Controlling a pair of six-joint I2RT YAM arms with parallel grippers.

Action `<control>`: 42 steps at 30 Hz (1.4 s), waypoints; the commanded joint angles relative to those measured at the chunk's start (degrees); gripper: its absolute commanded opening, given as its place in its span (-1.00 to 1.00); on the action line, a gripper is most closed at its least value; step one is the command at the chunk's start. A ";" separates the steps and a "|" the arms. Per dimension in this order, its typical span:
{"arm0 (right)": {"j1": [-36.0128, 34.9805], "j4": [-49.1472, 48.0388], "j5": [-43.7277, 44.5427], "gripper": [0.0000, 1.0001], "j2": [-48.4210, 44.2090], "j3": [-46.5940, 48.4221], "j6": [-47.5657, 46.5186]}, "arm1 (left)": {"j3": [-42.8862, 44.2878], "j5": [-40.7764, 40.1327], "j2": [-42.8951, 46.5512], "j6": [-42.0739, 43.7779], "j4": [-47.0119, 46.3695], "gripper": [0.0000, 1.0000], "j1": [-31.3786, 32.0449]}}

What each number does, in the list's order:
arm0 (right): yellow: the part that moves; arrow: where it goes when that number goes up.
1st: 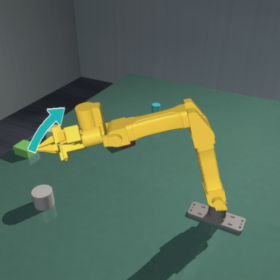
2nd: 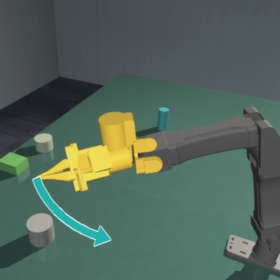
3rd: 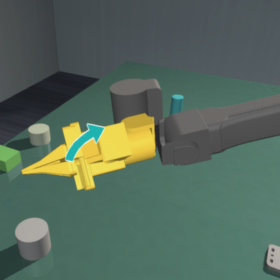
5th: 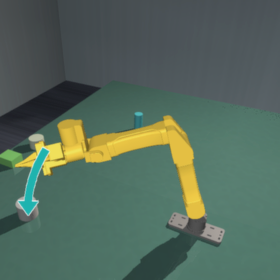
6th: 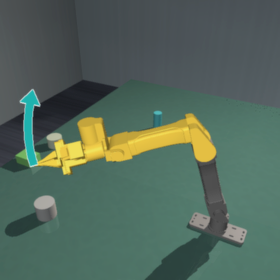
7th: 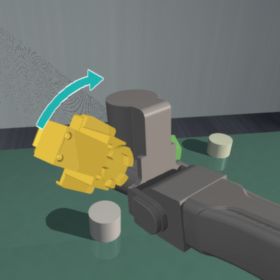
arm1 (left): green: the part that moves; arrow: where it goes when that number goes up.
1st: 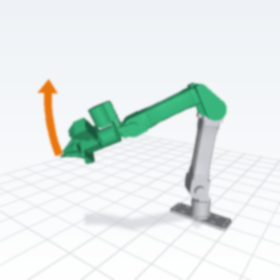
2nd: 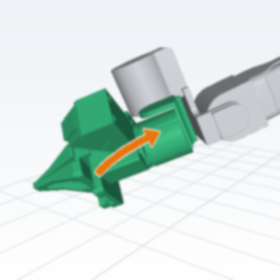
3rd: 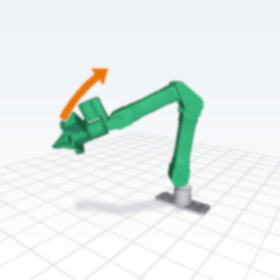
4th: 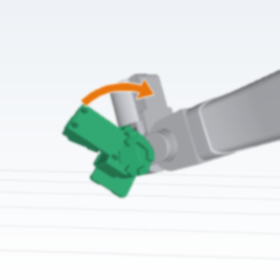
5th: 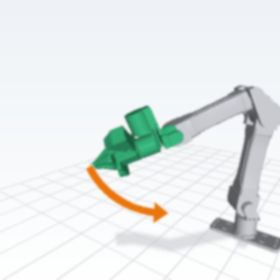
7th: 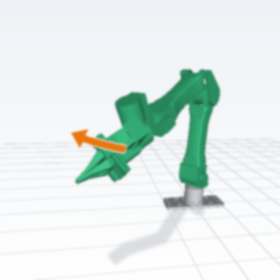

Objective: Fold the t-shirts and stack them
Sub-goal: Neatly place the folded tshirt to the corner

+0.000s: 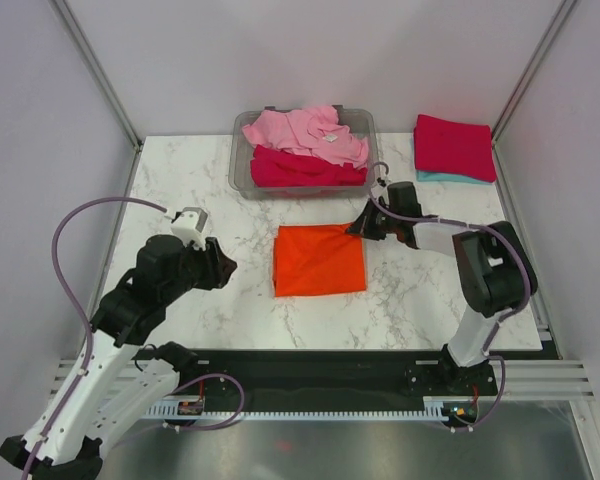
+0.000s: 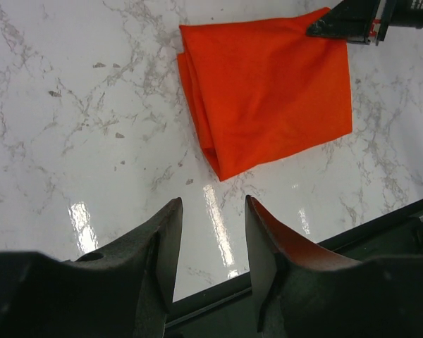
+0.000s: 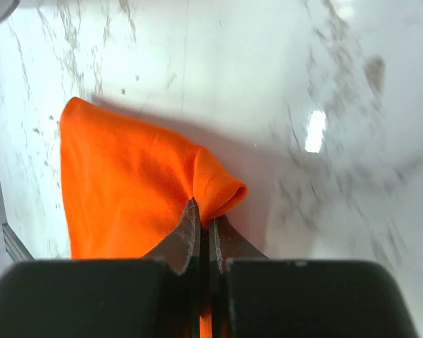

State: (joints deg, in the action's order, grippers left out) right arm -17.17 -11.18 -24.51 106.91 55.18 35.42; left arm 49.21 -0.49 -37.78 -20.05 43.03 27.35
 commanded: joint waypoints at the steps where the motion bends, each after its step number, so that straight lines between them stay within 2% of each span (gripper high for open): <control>1: 3.28 8.53 2.79 -1.00 -9.60 -2.70 -5.97 | -0.08 -1.35 3.49 -0.16 -1.89 -0.03 -0.11; 7: 8.81 16.00 7.45 -1.00 -18.66 -5.96 -12.55 | -1.57 -1.53 4.91 -0.25 -3.12 -0.04 -0.11; 16: 20.59 20.05 11.15 -1.00 -19.20 4.22 -21.17 | -2.45 -0.48 6.14 -0.07 -4.09 -0.04 -0.11; 25: 25.96 16.46 8.88 -1.00 -11.12 20.39 -23.47 | -2.98 0.14 5.96 0.01 -4.71 -0.04 -0.11; 34: 26.13 14.70 5.18 -1.00 0.48 38.24 -19.69 | -3.24 1.55 5.09 -0.07 -5.05 -0.04 -0.11; 42: 25.96 18.73 5.36 -1.00 12.34 55.28 -18.63 | -3.42 1.72 3.94 -0.07 -5.14 -0.04 -0.20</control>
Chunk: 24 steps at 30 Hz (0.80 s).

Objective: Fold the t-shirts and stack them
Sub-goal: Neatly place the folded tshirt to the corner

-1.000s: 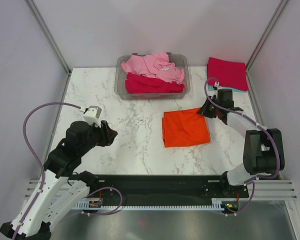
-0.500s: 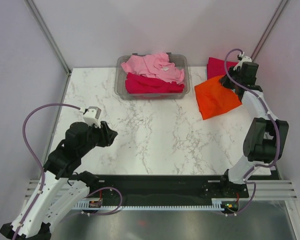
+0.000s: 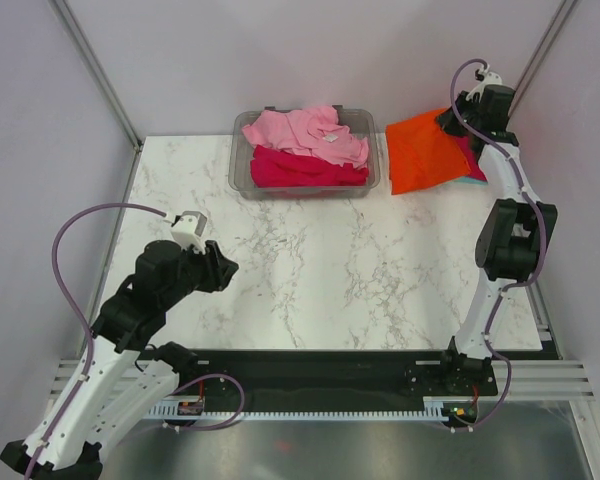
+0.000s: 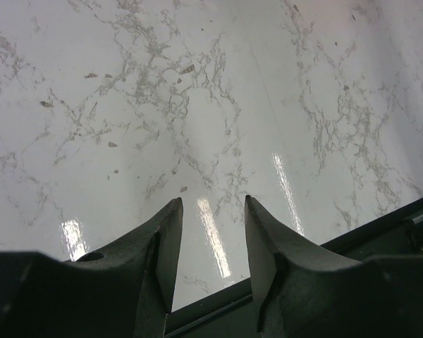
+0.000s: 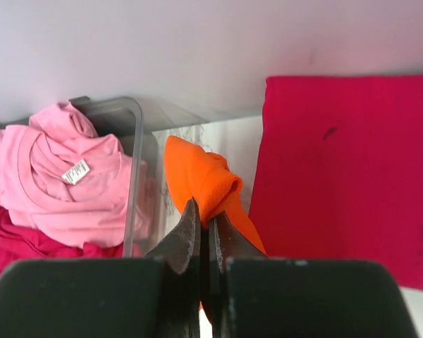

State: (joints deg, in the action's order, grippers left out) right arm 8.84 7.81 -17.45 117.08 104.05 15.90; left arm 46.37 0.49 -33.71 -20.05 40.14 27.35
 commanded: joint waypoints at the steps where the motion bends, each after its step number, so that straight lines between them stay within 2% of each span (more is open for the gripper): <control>1: -0.14 0.27 -2.58 -1.00 3.06 8.08 0.71 | -0.58 0.65 -0.30 -0.07 -2.17 -0.04 -0.20; 8: -0.32 9.31 -0.39 -1.00 8.60 23.71 -3.95 | -0.75 0.30 -0.83 -0.16 -2.26 -0.04 -0.20; 11: 0.47 11.25 -0.92 -1.00 9.57 27.33 -4.56 | -0.67 0.39 -1.09 -0.25 -2.17 -0.04 -0.20; 24: 3.55 12.40 -3.29 -1.00 9.84 29.37 -4.48 | -0.67 0.56 -2.23 -0.16 -2.26 -0.05 -0.20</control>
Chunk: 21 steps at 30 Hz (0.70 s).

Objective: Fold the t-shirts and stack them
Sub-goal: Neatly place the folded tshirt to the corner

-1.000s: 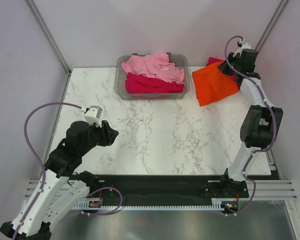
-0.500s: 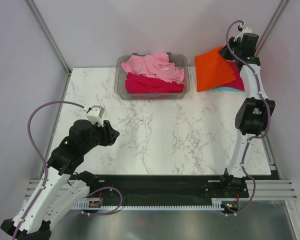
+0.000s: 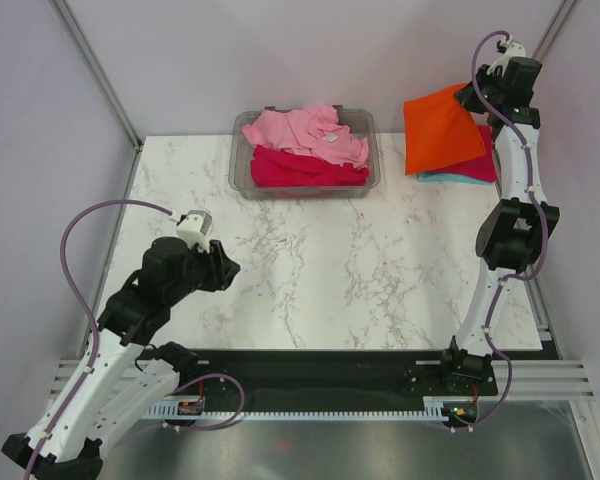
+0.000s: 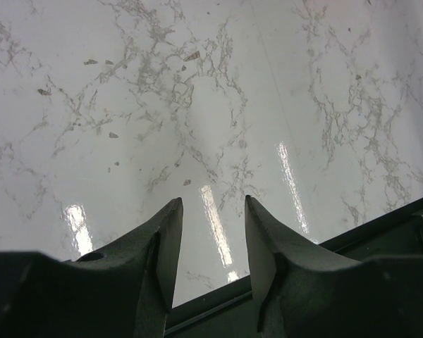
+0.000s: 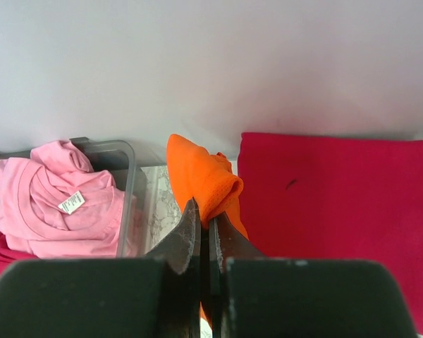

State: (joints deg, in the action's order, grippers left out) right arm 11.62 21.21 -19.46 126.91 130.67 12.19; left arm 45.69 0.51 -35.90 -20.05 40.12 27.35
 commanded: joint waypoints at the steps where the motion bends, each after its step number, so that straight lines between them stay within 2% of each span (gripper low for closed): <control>1: 0.95 -1.08 -1.37 -1.00 0.26 3.09 -0.76 | -0.08 0.54 0.04 -0.16 -2.24 -0.04 -0.11; 7: 4.02 -1.44 -3.56 -1.00 5.18 9.15 0.55 | -0.08 0.54 -0.05 -0.16 -2.24 -0.04 -0.20; 13: 5.87 -6.44 -5.59 -1.00 13.70 12.13 2.58 | -0.16 0.10 -0.57 -0.25 -2.24 -0.05 -0.11; 21: 9.74 -15.58 -0.07 -0.99 24.24 13.47 5.83 | -0.25 -0.34 -0.40 -0.34 -2.15 -0.04 -0.20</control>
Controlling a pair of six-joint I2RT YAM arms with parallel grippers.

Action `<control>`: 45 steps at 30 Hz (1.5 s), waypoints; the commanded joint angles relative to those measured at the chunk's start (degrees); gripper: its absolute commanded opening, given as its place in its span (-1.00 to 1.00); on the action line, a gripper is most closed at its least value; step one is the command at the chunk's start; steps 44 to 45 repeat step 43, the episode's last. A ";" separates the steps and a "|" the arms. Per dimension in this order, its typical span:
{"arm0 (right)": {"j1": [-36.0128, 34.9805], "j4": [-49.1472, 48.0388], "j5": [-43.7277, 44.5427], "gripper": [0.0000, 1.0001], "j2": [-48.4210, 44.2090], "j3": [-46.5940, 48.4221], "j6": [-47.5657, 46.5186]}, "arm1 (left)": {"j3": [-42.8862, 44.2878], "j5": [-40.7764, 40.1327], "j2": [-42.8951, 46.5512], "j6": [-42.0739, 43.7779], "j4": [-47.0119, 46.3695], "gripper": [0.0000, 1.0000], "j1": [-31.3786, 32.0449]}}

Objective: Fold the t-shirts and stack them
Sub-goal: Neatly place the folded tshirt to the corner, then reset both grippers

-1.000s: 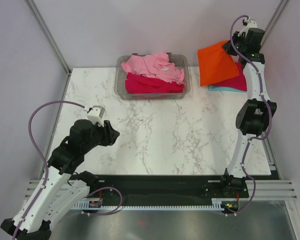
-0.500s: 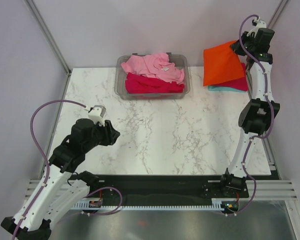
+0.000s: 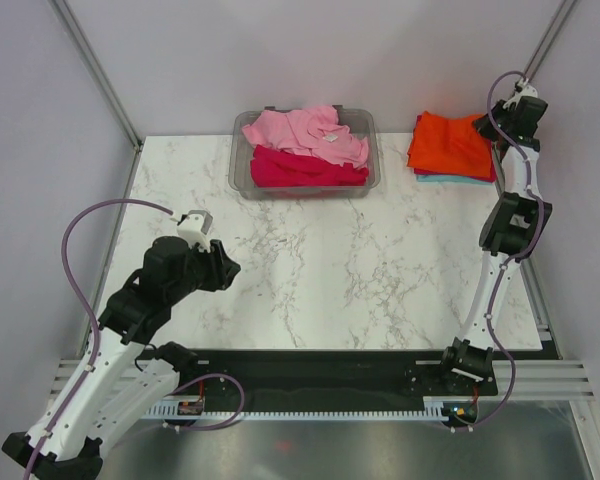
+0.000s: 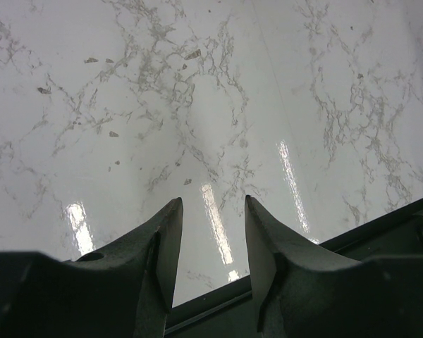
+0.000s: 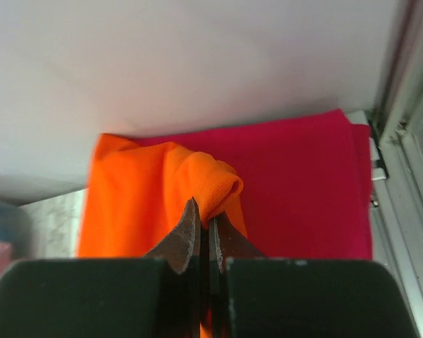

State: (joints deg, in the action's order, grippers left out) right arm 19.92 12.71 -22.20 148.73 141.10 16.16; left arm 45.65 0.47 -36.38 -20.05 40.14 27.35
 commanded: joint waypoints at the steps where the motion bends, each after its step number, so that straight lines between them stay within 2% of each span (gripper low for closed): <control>1: 1.78 -9.17 3.55 -0.99 3.23 3.39 2.12 | -0.21 -0.29 0.26 -0.42 -2.17 -0.04 -0.20; 4: 2.66 -13.83 8.21 -0.92 5.52 2.96 2.38 | -0.30 -0.38 0.08 -0.34 -2.17 -0.04 -0.11; 5: 2.75 -14.90 9.09 -0.50 6.13 2.69 2.64 | -0.30 -0.30 -0.09 -0.34 -2.26 -0.04 -0.19; 7: 2.67 -15.87 11.37 0.15 8.24 2.95 3.35 | -0.21 -0.03 -0.97 -0.25 -2.26 -0.04 -0.20; 8: 2.93 -15.70 12.69 0.60 8.51 2.78 3.61 | -0.12 0.14 -1.15 -0.16 -2.17 -0.04 -0.20; 11: 4.06 -15.70 13.23 0.93 6.59 -0.11 4.66 | -0.12 0.15 -0.80 -0.16 -2.26 -0.03 -0.20; 14: 5.82 -15.87 12.97 0.96 1.06 -4.07 5.98 | -0.38 0.15 0.43 -0.34 -2.35 -0.03 -0.20; 18: 7.76 -15.96 13.58 0.96 -12.09 -10.56 8.88 | -0.21 0.67 0.96 -0.25 -2.35 -0.03 -0.20; 22: 7.50 -15.96 17.08 0.96 -26.27 -23.19 9.76 | -0.30 0.85 2.54 -0.34 -2.35 -0.03 -0.11; 25: 4.78 -13.34 21.82 0.96 -36.90 -32.33 9.68 | -0.21 1.37 3.25 -0.25 -2.52 -0.03 -0.20; 27: 1.36 -11.23 23.67 0.96 -43.91 -37.10 10.11 | -0.12 1.55 3.42 -0.25 -2.44 -0.03 -0.20; 30: -4.70 -10.33 23.78 0.96 -52.88 -49.48 13.01 | -0.21 2.16 3.25 -0.34 -2.70 -0.01 -0.20; 31: -6.89 -11.82 23.69 0.96 -54.84 -56.74 14.06 | -0.03 2.69 3.16 -0.34 -2.70 -0.01 -0.20; 32: -12.14 -12.27 24.39 0.96 -56.77 -60.12 13.55 | 0.23 2.87 2.81 -0.51 -2.70 -0.01 -0.20; 33: -15.06 -12.27 25.70 0.96 -59.66 -65.72 13.02 | 0.40 3.30 2.55 -0.51 -2.70 -0.01 -0.20; 35: -20.25 -13.92 29.04 0.96 -61.97 -70.85 12.40 | 0.41 2.96 2.46 -0.51 -2.61 -0.01 -0.20; 36: -25.58 -14.29 29.83 0.96 -63.54 -75.14 12.75 | 0.41 2.61 2.54 -0.51 -2.52 -0.01 -0.20; 41: -35.81 -14.65 31.34 0.96 -64.44 -80.71 13.29 | 0.06 4.71 4.99 1.15 -3.22 -0.02 -0.19; 45: -37.23 -12.81 32.12 0.96 -63.91 -79.84 12.58 | 0.49 4.46 6.49 1.68 -3.31 0.03 -0.11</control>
